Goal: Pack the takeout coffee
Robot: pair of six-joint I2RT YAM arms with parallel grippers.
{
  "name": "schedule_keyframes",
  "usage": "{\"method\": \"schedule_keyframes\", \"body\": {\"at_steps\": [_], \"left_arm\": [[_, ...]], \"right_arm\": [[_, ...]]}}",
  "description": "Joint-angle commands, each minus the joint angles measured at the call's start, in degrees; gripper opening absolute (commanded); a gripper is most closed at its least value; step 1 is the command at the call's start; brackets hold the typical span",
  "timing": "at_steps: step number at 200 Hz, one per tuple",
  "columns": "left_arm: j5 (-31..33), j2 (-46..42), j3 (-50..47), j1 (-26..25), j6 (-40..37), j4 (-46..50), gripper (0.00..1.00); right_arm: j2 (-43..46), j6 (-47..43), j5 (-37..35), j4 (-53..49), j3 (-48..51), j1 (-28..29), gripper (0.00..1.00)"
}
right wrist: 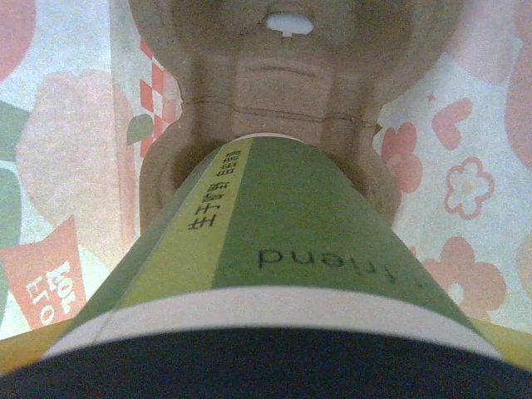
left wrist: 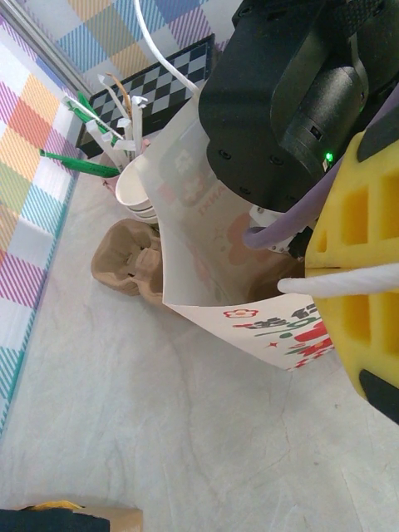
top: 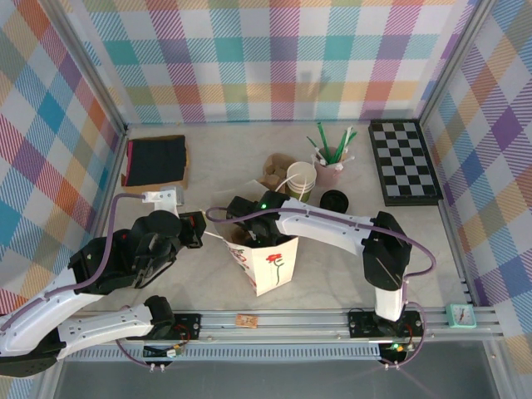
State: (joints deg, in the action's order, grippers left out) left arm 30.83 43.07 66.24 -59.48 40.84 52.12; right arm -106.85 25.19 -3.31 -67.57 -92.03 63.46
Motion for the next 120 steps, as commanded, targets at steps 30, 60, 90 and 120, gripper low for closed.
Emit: {"method": "schedule_keyframes", "body": {"at_steps": [30, 60, 90, 120], "left_arm": [[1.6, 1.2, 1.2, 0.6, -1.6, -1.3, 0.44], [3.0, 2.1, 2.0, 0.6, -1.7, -1.0, 0.76], [4.1, 3.3, 3.5, 0.7, -2.6, -1.3, 0.76], [3.2, 4.0, 8.9, 0.6, -6.2, -1.6, 0.86]], "right_arm": [[2.2, 1.4, 0.5, -2.2, 1.3, 0.5, 0.37], [2.4, 1.5, 0.3, -1.9, 1.5, 0.5, 0.37], [3.0, 1.7, 0.1, -1.3, 1.9, 0.5, 0.37], [2.5, 1.5, 0.1, -0.9, 2.2, 0.5, 0.37]]}}
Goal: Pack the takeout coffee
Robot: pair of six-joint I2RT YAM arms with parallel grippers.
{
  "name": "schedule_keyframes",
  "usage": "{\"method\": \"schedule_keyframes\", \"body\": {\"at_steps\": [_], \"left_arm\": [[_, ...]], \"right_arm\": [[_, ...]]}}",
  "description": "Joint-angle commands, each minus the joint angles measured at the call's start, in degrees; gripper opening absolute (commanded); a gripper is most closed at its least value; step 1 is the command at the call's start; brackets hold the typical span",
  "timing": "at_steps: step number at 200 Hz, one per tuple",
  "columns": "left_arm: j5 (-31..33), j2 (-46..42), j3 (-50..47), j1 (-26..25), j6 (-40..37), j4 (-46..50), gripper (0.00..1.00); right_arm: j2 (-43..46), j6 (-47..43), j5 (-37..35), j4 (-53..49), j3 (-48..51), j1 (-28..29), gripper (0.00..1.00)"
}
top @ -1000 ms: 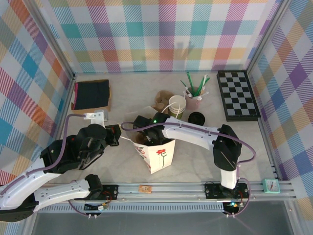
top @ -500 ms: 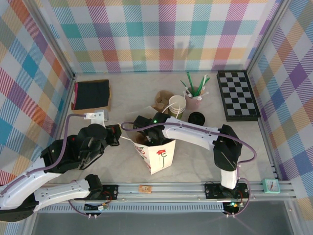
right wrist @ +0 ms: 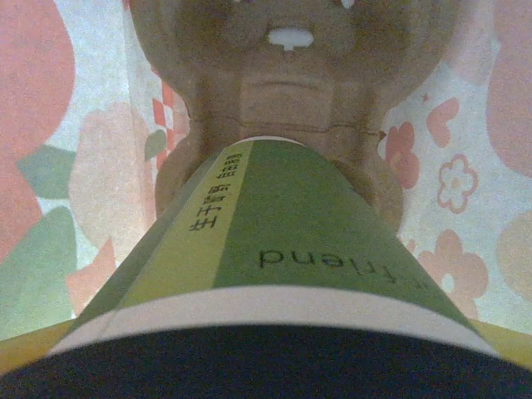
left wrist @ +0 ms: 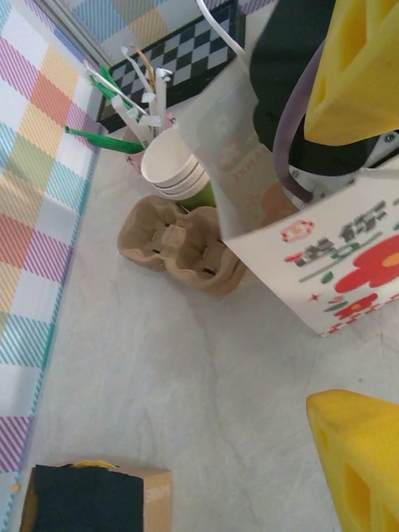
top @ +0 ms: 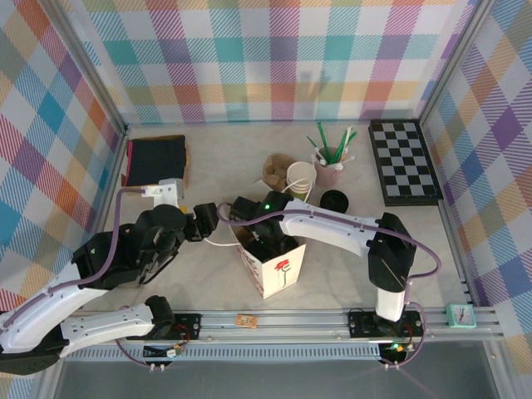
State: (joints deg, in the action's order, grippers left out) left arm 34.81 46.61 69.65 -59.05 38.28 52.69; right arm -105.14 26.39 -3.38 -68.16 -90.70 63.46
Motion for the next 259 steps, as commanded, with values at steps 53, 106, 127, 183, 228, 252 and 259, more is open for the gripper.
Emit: {"method": "schedule_keyframes", "body": {"at_steps": [53, 106, 127, 183, 228, 252, 259], "left_arm": [[3.7, 1.8, 9.5, 0.6, -4.4, 2.0, 0.96], [-22.7, 7.5, 10.4, 20.9, -8.2, 2.7, 0.85], [-33.6, 11.0, 10.5, 28.2, -11.0, 0.4, 0.81], [-45.1, 22.0, 17.3, 30.0, -21.7, 5.6, 0.82], [-45.6, 25.7, 18.2, 30.0, -27.6, 10.8, 0.61], [-48.1, 27.6, 18.4, 30.0, -29.2, 11.7, 0.60], [-48.6, 28.0, 18.4, 30.0, -29.5, 11.7, 0.60]], "right_arm": [[1.4, 0.5, 0.2, 0.6, 1.1, 0.5, 0.36], [3.4, 0.8, -0.3, 1.2, 2.0, 0.5, 0.36], [4.0, 0.7, -0.3, 1.7, 2.4, 0.5, 0.36], [4.0, 0.2, -0.5, 1.9, 2.1, 0.5, 0.36], [4.2, 0.4, -0.1, 2.5, 3.2, 0.5, 0.36], [4.2, 0.5, -0.1, 2.6, 3.4, 0.5, 0.36], [4.2, 0.4, -0.2, 2.6, 3.3, 0.5, 0.36]]}}
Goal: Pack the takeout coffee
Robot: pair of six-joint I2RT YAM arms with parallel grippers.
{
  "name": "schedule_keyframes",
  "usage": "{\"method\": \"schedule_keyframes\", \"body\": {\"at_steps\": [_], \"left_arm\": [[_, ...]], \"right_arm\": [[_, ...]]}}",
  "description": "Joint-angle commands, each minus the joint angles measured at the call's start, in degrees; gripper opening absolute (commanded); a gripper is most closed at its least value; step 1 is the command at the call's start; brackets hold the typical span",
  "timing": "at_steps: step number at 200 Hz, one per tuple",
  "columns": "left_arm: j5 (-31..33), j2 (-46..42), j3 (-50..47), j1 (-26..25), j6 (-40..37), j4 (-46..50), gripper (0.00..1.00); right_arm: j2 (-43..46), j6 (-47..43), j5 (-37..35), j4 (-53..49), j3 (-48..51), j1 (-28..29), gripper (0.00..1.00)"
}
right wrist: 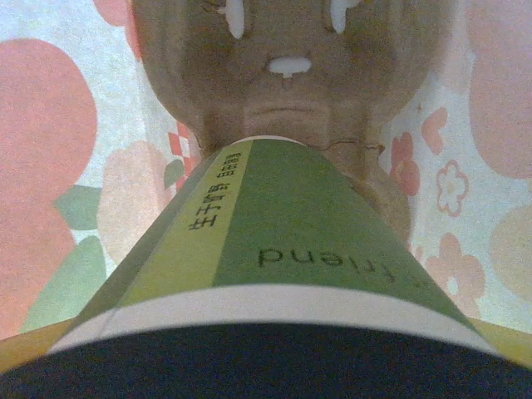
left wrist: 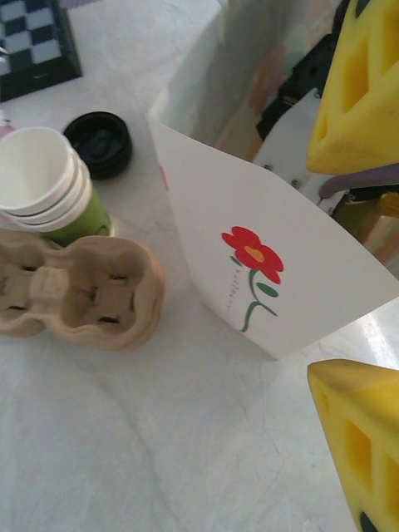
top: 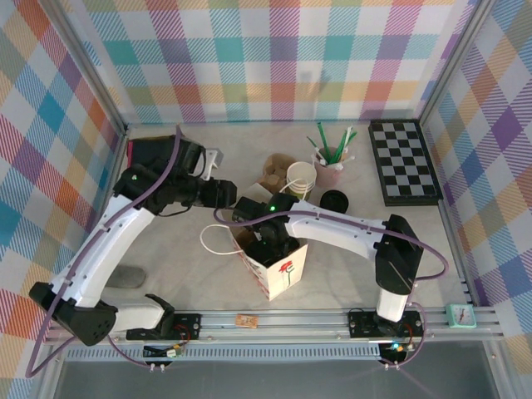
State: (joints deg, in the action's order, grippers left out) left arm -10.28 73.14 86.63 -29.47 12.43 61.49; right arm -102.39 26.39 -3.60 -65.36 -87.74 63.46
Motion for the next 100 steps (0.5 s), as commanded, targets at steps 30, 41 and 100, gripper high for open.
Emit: {"method": "schedule_keyframes", "body": {"at_steps": [30, 41, 100], "left_arm": [[-2.4, 2.8, 1.8, 0.4, -4.4, 3.4, 0.45], [-1.3, 3.2, 1.9, 0.4, -4.5, 3.8, 0.35], [-1.6, 4.5, 2.1, 0.4, -6.1, 4.7, 0.34]], "right_arm": [[1.1, 0.4, 0.2, 0.1, 0.4, 0.5, 0.36], [1.1, 0.4, 0.2, 0.1, 0.4, 0.5, 0.36], [1.5, 0.4, 0.0, 0.1, 0.6, 0.5, 0.36]]}}
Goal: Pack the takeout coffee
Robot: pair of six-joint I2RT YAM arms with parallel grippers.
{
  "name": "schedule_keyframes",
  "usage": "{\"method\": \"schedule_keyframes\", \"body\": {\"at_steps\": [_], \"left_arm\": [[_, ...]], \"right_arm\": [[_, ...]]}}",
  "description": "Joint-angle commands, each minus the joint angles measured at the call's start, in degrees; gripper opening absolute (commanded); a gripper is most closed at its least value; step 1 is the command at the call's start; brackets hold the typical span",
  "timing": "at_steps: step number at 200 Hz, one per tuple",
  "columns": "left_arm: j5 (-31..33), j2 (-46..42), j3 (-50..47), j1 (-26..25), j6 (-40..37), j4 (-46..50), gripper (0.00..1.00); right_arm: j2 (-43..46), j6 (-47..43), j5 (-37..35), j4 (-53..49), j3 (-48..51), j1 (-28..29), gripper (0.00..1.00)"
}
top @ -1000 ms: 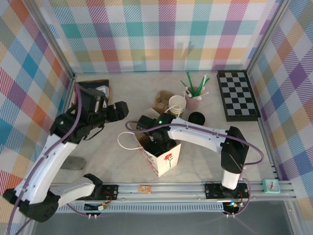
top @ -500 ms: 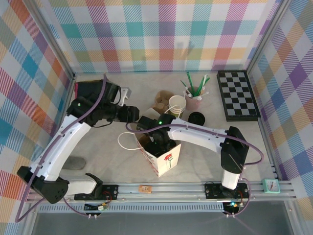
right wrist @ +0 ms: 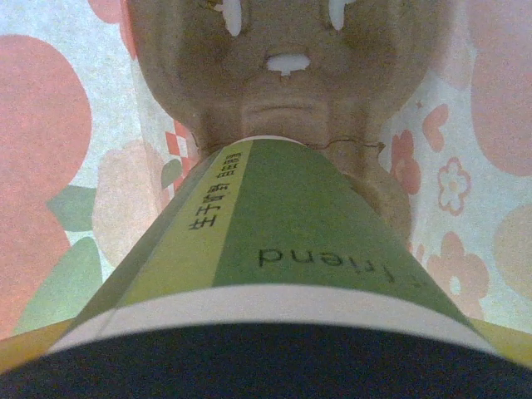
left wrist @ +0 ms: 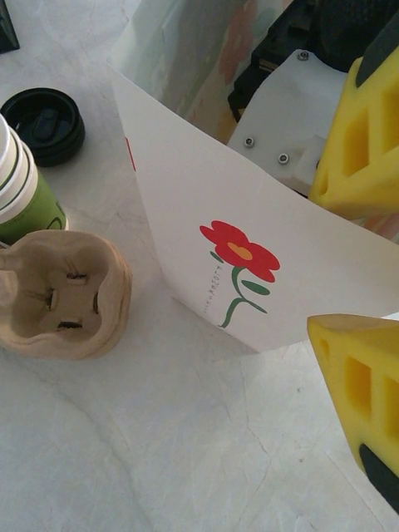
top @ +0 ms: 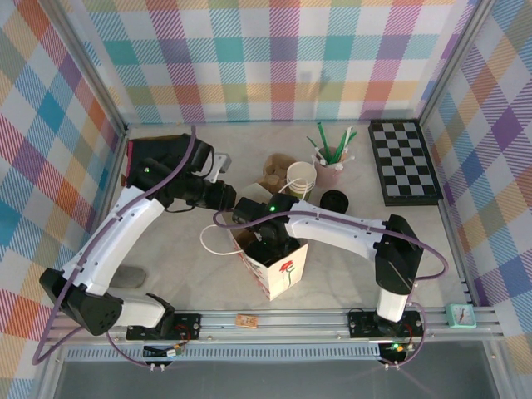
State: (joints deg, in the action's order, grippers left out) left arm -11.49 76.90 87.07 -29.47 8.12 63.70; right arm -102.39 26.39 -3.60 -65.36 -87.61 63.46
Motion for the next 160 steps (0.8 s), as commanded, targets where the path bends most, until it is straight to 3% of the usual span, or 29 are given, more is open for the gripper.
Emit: {"method": "schedule_keyframes", "body": {"at_steps": [1, 21, 43, 107, 160], "left_arm": [[-0.4, 0.8, 1.7, 0.4, -1.8, 2.5, 0.34], [-0.3, 1.0, 1.7, 0.4, -2.1, 2.7, 0.27], [0.3, 0.9, 1.5, 0.4, -2.1, 2.5, 0.12], [0.1, 1.4, 1.4, 0.3, -1.4, 1.9, 0.01], [3.6, 1.9, 2.8, -0.1, -1.4, 3.4, 0.00]], "right_arm": [[1.4, 0.4, 0.0, 0.1, 0.5, 0.5, 0.36], [1.4, 0.5, -0.2, 0.3, 0.6, 0.5, 0.36], [1.3, 0.6, -0.1, 0.4, 0.7, 0.5, 0.36], [1.9, 1.2, 0.4, 0.8, 1.8, 0.5, 0.36], [3.1, 2.4, 1.5, 0.6, 3.4, 1.2, 0.36]]}}
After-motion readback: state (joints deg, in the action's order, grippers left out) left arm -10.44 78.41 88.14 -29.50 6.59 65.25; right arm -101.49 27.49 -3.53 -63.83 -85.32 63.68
